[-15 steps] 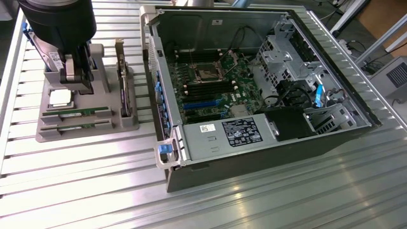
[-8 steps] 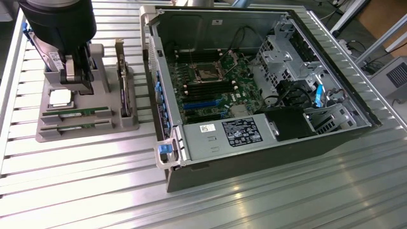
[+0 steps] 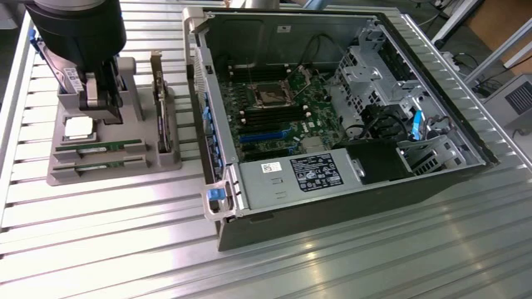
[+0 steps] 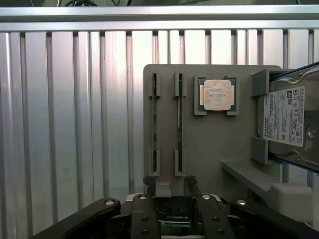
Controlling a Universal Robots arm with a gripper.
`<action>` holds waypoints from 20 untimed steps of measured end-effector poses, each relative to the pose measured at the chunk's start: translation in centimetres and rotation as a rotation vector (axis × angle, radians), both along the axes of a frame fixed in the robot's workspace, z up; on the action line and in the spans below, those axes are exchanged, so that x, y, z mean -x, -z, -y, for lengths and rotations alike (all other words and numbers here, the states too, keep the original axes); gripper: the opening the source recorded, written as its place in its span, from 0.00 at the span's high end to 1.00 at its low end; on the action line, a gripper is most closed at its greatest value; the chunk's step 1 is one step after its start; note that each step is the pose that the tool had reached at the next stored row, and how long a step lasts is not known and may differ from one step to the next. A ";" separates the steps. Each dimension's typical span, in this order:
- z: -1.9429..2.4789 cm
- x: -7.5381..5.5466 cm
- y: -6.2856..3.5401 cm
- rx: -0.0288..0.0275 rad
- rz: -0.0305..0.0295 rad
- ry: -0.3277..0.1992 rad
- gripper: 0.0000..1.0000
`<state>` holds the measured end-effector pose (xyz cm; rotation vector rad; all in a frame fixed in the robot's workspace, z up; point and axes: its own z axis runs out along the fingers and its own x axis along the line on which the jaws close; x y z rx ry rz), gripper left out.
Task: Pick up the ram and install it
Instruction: 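Pick up the ram and move it above insertion slot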
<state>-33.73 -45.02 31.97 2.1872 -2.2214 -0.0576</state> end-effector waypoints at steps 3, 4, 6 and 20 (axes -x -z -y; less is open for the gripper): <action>0.00 0.0 0.06 0.0000 0.0001 0.000 0.64; 0.00 0.0 0.09 0.0000 0.0000 0.000 0.64; 0.00 0.0 0.12 0.0000 0.0000 0.000 0.64; 0.00 0.2 0.51 0.0000 0.0000 0.000 0.64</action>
